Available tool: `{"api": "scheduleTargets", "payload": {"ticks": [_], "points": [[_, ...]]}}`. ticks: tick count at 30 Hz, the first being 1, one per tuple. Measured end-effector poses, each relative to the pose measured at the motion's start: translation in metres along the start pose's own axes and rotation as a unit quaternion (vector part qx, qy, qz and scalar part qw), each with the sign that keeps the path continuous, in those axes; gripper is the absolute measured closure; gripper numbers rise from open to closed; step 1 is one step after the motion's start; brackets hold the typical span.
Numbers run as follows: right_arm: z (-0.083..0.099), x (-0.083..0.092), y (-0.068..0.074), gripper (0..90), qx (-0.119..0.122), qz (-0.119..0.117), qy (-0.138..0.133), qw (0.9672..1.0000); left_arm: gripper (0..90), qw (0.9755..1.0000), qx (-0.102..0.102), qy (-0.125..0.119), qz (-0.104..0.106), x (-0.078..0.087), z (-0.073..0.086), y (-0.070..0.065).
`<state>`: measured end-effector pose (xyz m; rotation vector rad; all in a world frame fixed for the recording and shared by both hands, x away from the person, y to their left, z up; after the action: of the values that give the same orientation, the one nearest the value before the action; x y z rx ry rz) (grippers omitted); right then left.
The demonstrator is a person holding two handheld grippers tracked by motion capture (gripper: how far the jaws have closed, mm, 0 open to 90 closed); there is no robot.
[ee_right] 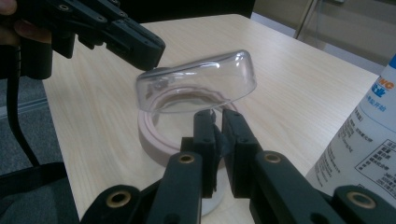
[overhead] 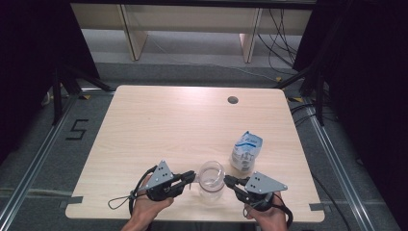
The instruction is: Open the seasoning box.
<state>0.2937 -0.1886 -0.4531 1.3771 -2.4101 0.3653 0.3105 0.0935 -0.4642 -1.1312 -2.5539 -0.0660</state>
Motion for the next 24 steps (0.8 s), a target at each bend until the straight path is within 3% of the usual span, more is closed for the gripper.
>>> {"api": "scheduleTargets", "payload": {"ticks": [2, 4, 5, 7, 10, 16, 20, 23, 24], "points": [[-0.003, -0.001, 0.0, 84.8, -0.001, -0.004, -0.004, 1.0, 74.0, 1.0, -0.002, 0.002, 0.0, 0.004, 0.0, 0.001], [-0.004, -0.001, 0.0, 84.8, 0.007, 0.003, -0.007, 0.9999, 71.4, 0.9999, -0.012, 0.011, 0.002, 0.009, 0.0, 0.001], [-0.005, -0.002, 0.001, 84.8, 0.0, 0.001, -0.005, 1.0, 68.3, 0.9998, -0.015, 0.009, 0.01, 0.009, 0.002, 0.001], [-0.008, -0.002, 0.001, 84.8, 0.004, -0.001, -0.002, 1.0, 57.0, 0.9989, -0.036, 0.032, 0.004, 0.014, 0.008, -0.003], [-0.011, -0.004, 0.002, 84.7, 0.005, -0.002, -0.008, 1.0, 48.0, 0.9976, -0.051, 0.047, -0.005, 0.018, 0.013, -0.006], [-0.019, -0.007, 0.004, 84.5, 0.009, -0.002, -0.012, 0.9999, 32.9, 0.9971, -0.041, 0.062, -0.013, 0.027, 0.022, -0.008], [-0.023, -0.009, 0.006, 84.5, 0.019, 0.0, -0.016, 0.9997, 29.0, 0.9972, -0.025, 0.07, -0.008, 0.031, 0.03, -0.008], [-0.026, -0.01, 0.007, 84.4, 0.019, -0.001, -0.019, 0.9996, 26.4, 0.9964, -0.027, 0.08, -0.007, 0.032, 0.035, -0.009], [-0.028, -0.013, 0.009, 84.3, 0.017, 0.002, -0.024, 0.9996, 25.6, 0.996, -0.014, 0.088, -0.011, 0.033, 0.039, -0.011]]}}
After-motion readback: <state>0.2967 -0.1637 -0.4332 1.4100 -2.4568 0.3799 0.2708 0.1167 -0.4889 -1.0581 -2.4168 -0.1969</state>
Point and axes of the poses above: each handheld gripper's, and its own axes: x roughly backward along the jaws, z roughly out of its underside, y roughly to its left, the point moved 1 cm from there along -x, roughly forward along the jaws, and after that the axes turned 7 degrees about -z, right-handed, at the moved point
